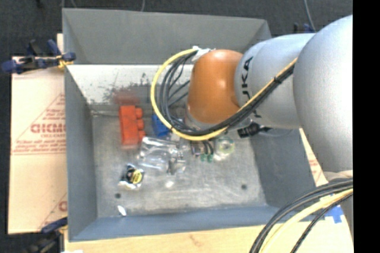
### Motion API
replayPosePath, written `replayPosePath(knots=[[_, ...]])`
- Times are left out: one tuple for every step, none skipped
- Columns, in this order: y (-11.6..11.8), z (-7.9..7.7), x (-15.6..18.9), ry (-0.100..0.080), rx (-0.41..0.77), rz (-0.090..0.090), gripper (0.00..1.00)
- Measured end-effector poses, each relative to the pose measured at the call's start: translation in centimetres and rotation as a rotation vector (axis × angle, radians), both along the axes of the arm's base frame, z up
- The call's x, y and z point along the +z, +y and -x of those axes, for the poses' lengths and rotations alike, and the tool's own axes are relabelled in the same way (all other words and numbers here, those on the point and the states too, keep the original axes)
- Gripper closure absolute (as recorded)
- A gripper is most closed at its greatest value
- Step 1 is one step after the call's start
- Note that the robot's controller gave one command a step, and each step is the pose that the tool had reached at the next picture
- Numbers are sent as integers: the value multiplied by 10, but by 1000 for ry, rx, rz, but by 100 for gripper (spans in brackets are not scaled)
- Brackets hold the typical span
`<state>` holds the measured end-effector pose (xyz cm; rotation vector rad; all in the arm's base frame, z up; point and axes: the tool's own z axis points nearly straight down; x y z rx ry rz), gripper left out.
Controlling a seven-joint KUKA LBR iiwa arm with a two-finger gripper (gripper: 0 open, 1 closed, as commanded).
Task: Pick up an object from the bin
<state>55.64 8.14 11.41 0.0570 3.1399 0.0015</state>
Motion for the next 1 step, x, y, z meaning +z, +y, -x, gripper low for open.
replayPosePath(knots=[[0,-1,42,-2,1,0,100]])
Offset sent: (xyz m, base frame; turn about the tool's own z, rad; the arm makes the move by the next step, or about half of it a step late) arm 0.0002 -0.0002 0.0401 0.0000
